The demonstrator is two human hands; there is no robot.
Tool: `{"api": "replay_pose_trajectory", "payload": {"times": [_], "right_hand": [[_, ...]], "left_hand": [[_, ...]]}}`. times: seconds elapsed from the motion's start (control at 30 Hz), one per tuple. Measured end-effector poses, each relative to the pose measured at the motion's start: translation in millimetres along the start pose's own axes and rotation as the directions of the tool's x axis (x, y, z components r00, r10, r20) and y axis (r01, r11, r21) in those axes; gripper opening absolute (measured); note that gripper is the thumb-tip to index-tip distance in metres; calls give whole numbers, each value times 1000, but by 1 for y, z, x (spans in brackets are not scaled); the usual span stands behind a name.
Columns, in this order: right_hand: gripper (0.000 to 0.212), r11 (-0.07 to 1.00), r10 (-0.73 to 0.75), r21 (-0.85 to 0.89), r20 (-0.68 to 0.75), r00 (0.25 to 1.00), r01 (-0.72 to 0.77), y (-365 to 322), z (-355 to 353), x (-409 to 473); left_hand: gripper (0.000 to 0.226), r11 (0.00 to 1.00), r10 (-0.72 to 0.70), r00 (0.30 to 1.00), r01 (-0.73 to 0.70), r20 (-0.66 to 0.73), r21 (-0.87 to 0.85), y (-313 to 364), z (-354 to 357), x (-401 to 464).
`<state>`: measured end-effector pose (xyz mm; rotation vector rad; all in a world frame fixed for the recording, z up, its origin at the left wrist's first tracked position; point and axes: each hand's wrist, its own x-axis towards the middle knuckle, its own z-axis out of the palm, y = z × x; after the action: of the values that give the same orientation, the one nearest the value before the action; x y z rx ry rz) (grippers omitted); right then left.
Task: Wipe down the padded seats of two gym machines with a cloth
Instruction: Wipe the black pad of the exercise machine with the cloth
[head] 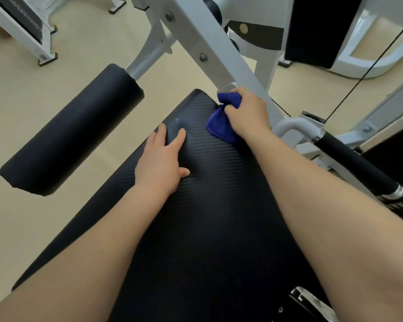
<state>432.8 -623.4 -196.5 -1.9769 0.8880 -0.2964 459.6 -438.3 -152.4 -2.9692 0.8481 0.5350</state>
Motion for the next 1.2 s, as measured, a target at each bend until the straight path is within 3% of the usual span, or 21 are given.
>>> {"api": "replay_pose_trajectory", "payload": {"times": [0.07,0.2,0.3,0.43,0.57,0.73,0.9,0.97,1.07,1.2], "right_hand": [[29,999,-41,-26,6,999,41,3,-3,-8],[26,944,16,-330,86,996,13,41,-35,-42],[30,901,43,-434,80,996,-4,60,-47,-64],[27,944,57,-327,0,998,-54,56,-37,-52],[28,992,91,-89,-12,996,-92,66,-35,-60],[10,919,345,-234,88,934,-318,104,-68,-84],[16,978,209,-41,130,969,-205,84,-61,-68],[15,970,240,5,128,962,-243,97,-66,-78],[23,908,418,-113,153,895,-404,143,-91,-110],[20,819,565,-211,135,814,-534,183,-113,-141]], "left_hand": [[87,1000,13,1000,-13,-7,-6,-2,0,1],[87,1000,11,1000,-12,-5,-21,2,-1,-3],[86,999,21,997,-18,-81,29,7,-1,-10],[77,987,117,985,-102,-126,121,23,1,-22],[65,983,181,975,-176,-132,47,46,4,-27],[55,982,190,978,-190,-88,11,61,16,-36],[58,969,248,960,-249,-129,7,79,36,-45],[64,971,229,964,-237,-135,-43,82,37,-44],[74,960,198,972,-219,-129,-177,85,35,-43],[72,954,228,966,-246,-123,-169,95,40,-51]]}}
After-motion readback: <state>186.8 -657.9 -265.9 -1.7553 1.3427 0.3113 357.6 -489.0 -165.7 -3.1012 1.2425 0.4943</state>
